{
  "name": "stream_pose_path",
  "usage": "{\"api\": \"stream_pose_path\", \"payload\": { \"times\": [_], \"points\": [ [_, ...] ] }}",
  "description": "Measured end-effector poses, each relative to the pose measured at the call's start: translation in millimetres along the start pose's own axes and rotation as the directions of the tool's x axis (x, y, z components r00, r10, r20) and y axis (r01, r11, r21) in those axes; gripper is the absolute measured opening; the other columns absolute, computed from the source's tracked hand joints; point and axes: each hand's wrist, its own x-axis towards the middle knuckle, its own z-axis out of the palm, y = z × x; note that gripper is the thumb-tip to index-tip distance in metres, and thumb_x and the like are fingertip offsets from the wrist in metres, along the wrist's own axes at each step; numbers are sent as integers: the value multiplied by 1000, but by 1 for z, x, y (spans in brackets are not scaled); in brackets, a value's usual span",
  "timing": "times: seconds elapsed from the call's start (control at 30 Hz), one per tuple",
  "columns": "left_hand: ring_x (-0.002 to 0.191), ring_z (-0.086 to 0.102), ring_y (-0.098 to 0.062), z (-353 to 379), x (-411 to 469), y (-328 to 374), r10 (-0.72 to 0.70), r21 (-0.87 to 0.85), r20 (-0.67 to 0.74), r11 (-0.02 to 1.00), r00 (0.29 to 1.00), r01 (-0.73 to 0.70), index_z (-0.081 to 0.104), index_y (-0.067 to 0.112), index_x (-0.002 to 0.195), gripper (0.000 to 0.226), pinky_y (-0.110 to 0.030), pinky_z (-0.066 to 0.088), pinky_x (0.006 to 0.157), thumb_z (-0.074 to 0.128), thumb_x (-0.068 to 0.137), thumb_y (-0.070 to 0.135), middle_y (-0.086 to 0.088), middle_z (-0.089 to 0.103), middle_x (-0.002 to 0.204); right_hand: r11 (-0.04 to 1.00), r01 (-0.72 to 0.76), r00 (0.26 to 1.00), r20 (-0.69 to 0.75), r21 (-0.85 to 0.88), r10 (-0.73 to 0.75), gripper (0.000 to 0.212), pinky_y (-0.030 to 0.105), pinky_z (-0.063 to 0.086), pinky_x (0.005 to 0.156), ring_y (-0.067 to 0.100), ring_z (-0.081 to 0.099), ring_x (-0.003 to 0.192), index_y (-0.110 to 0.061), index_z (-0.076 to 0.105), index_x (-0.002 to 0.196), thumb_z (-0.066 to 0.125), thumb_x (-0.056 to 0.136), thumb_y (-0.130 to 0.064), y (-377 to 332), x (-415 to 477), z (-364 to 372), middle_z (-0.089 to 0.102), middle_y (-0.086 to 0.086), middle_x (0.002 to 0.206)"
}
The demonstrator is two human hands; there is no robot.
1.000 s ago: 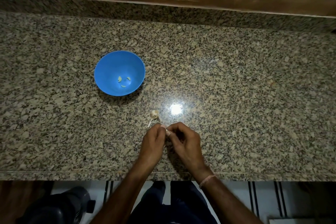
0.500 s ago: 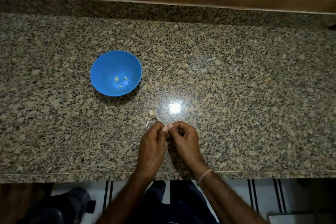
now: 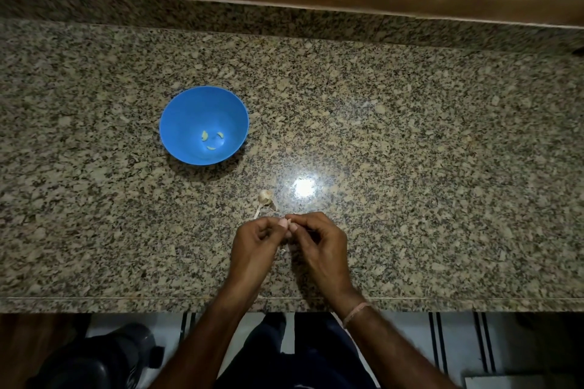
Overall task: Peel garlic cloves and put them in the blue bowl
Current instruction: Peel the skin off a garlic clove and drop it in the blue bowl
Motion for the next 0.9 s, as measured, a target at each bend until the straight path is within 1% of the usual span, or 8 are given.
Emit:
{"api": "stream_pose_path", "payload": {
  "times": [0.07, 0.17, 0.3, 0.4, 0.53, 0.7, 0.8, 0.9],
  "points": [
    [86, 77, -17, -4, 1, 0, 58, 117, 15, 991, 998, -59, 80, 17, 93, 15, -46, 62, 88, 68, 99, 23, -1, 79, 85, 996, 62, 998, 18, -69, -61, 18, 21, 55, 78, 12, 69, 89, -11, 80, 109, 72, 95, -3, 1, 1, -2, 70, -1, 94],
    [80, 76, -11, -6, 1, 1, 108, 231, -8, 967, 994, -103, 81, 23, 89, 15, -47, 62, 81, 70, 98, 27, 5, 78, 80, 984, 113, 993, 29, -135, -110, 18, 18, 53, 79, 9, 69, 91, -11, 80, 110, 72, 95, -3, 2, 1, -1, 71, -3, 95],
    [75, 73, -6, -6, 3, -1, 137, 339, -34, 933, 990, -117, 80, 29, 89, 13, -45, 62, 72, 70, 96, 34, 11, 76, 78, 983, 109, 994, 10, -145, -109, 17, 26, 58, 79, 10, 70, 93, -13, 77, 109, 72, 95, -6, 1, 0, -3, 73, -7, 98],
    [72, 71, -3, -6, 3, -1, 144, 403, -11, 906, 989, -128, 78, 30, 87, 14, -41, 61, 68, 68, 96, 34, 14, 75, 76, 973, 155, 988, 40, -169, -151, 18, 26, 56, 78, 10, 69, 91, -13, 79, 109, 71, 95, -4, 2, 1, -5, 70, -6, 95],
    [71, 72, -9, -8, 5, -1, 106, 410, -3, 907, 994, -95, 78, 30, 82, 16, -46, 60, 68, 66, 93, 30, 11, 75, 74, 973, 171, 982, 103, -155, -157, 23, 32, 58, 79, 12, 68, 91, -15, 79, 115, 72, 95, -5, 6, 1, -7, 67, -1, 96],
    [71, 72, -11, -9, 5, -1, 77, 392, -1, 917, 997, -71, 78, 30, 77, 15, -49, 60, 70, 67, 88, 28, 10, 75, 74, 969, 197, 977, 107, -148, -182, 21, 29, 59, 77, 9, 68, 90, -14, 79, 113, 73, 94, -7, 7, 1, -7, 68, -1, 95],
    [75, 73, -14, -9, 3, 1, 61, 327, 13, 943, 998, -62, 79, 30, 78, 20, -51, 61, 74, 62, 80, 42, 7, 76, 76, 982, 147, 986, 100, -116, -136, 19, 34, 60, 77, 12, 70, 88, -14, 80, 109, 74, 93, -6, 4, 3, -7, 69, 0, 93],
    [79, 75, -15, -8, 3, 0, 62, 278, 31, 958, 998, -68, 80, 28, 82, 20, -52, 61, 78, 62, 83, 36, 5, 77, 79, 994, 94, 992, 87, -64, -88, 18, 32, 60, 76, 14, 70, 87, -14, 81, 106, 73, 93, -3, 0, 3, -7, 70, 2, 92]
  ]
}}
